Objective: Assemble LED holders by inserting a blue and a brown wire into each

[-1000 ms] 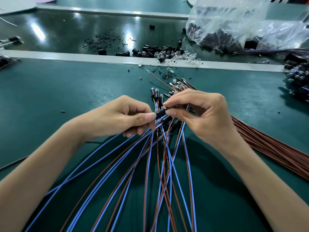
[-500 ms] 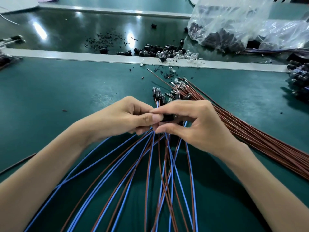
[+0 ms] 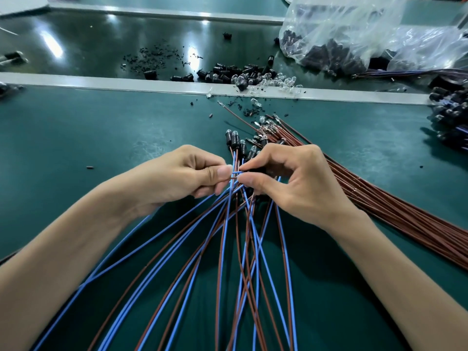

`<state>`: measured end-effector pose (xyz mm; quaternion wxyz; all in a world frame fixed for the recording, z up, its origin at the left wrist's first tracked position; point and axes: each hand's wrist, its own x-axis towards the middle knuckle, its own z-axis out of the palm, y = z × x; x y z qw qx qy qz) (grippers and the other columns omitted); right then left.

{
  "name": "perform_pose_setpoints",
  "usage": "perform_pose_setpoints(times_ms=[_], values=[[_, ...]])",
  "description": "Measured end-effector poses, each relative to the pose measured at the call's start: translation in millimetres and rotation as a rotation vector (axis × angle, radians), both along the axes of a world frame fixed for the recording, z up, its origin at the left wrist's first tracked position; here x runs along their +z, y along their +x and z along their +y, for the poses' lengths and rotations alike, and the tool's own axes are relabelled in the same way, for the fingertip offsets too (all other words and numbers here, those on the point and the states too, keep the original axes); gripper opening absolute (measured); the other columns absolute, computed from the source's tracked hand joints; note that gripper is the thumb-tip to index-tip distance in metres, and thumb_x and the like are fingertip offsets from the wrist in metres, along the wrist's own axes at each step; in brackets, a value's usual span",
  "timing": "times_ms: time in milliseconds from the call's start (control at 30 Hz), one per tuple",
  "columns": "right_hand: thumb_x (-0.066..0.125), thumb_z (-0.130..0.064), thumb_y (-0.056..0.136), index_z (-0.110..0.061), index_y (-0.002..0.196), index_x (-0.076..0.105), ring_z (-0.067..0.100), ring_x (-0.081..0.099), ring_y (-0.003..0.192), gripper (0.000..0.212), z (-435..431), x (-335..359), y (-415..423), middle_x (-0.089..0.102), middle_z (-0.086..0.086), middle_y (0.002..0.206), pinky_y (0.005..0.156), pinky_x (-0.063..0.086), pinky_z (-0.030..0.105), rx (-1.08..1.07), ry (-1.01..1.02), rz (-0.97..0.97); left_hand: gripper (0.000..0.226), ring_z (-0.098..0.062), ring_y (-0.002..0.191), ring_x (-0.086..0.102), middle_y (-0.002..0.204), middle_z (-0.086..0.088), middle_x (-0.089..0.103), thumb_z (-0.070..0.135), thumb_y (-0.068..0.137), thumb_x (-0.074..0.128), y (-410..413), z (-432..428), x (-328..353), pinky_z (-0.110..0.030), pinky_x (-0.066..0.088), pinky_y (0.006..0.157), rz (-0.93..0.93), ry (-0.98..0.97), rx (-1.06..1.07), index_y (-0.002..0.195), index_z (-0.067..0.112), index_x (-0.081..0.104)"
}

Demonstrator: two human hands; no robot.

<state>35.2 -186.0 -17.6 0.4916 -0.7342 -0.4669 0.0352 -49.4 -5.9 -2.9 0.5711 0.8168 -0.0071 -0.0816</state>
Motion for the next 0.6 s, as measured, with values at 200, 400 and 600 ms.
perform_pose_setpoints(times_ms=[200, 400, 600], values=[[0.073, -0.019, 0.079, -0.008, 0.085, 0.072, 0.011, 0.065, 0.058, 0.012, 0.0, -0.9, 2.7, 0.068, -0.010, 0.071, 0.058, 0.055, 0.034, -0.014, 0.032, 0.059, 0.034, -0.004, 0.046, 0.028, 0.046, 0.009, 0.037, 0.037, 0.085, 0.048, 3.1, 3.4, -2.1, -0.011, 0.025, 0.045, 0.021, -0.033, -0.026, 0.057, 0.023, 0.060], [0.075, -0.013, 0.079, -0.006, 0.087, 0.071, 0.011, 0.067, 0.060, 0.011, 1.0, -8.7, 1.2, 0.071, 0.005, 0.072, 0.061, 0.056, 0.030, -0.072, 0.090, 0.027, 0.032, -0.005, 0.049, 0.046, 0.049, 0.004, 0.050, 0.042, 0.081, 0.054, 2.7, 0.8, -8.5, -0.010, 0.036, 0.052, -0.115, 0.047, 0.041, 0.069, 0.017, 0.071], [0.077, -0.015, 0.077, -0.005, 0.092, 0.073, 0.012, 0.067, 0.088, 0.018, 3.7, 0.4, 2.6, 0.071, 0.002, 0.094, 0.081, 0.053, 0.027, -0.111, 0.088, -0.133, 0.031, -0.006, 0.059, 0.040, 0.068, -0.004, 0.052, 0.037, 0.080, 0.060, 3.0, 1.3, -9.9, -0.018, 0.030, 0.056, -0.350, 0.180, 0.125, 0.083, 0.010, 0.076]])
